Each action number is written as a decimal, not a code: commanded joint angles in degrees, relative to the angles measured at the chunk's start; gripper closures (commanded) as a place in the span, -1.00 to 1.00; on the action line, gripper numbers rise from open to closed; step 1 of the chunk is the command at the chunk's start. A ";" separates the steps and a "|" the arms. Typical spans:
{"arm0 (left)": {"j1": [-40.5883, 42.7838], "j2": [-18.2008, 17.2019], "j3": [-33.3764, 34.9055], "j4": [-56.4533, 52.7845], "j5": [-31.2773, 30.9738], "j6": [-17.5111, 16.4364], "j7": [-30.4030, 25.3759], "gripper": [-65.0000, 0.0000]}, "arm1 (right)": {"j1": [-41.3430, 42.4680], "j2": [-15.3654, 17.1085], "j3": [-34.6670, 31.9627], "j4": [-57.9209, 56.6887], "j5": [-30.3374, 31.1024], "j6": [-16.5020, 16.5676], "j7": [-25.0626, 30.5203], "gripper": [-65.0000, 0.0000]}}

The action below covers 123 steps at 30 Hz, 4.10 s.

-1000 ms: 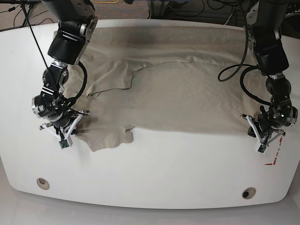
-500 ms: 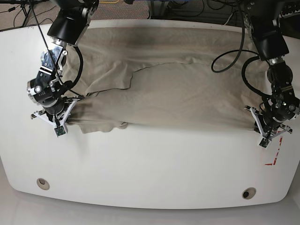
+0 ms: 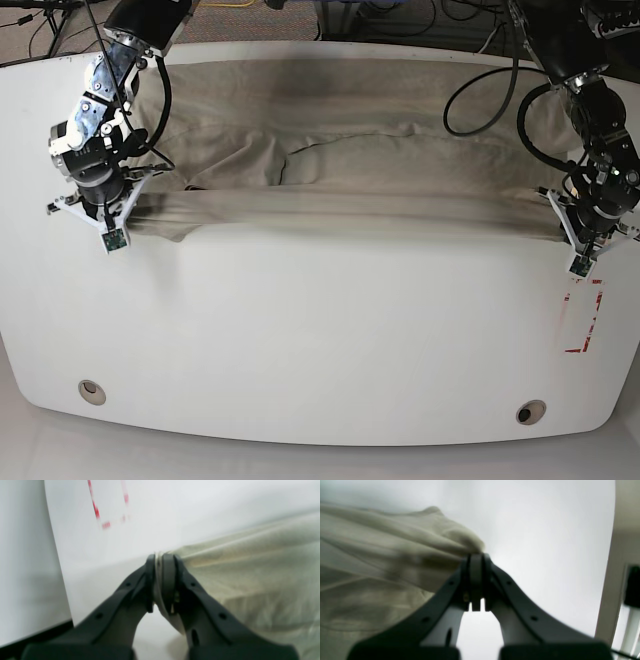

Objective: Layout the t-shirt on the table in an organized manner, then fold the t-shirt properly
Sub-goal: 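Grasp the hem with both grippers and fold it over toward the collar, then lower the folded hem onto the shirt and smooth it with both grippers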

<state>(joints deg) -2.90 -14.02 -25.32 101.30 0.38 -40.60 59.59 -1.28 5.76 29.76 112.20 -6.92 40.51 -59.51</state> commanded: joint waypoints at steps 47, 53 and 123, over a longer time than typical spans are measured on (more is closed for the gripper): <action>15.69 1.05 -3.03 9.17 0.63 0.60 0.14 -0.21 | -11.25 -3.96 5.19 3.45 10.39 -0.51 0.38 -0.07; 14.28 1.32 -3.12 11.28 0.63 0.60 0.14 -0.21 | -9.40 -4.22 5.80 3.09 14.79 -0.51 0.38 -0.08; 13.93 2.46 -8.66 -1.38 1.16 0.60 1.11 0.30 | -8.61 -8.18 -0.09 -4.38 14.87 -0.51 0.65 0.75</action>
<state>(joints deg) 10.63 -10.61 -33.74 100.27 1.89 -40.10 62.00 -10.00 -2.96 29.47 106.61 7.79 40.12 -59.77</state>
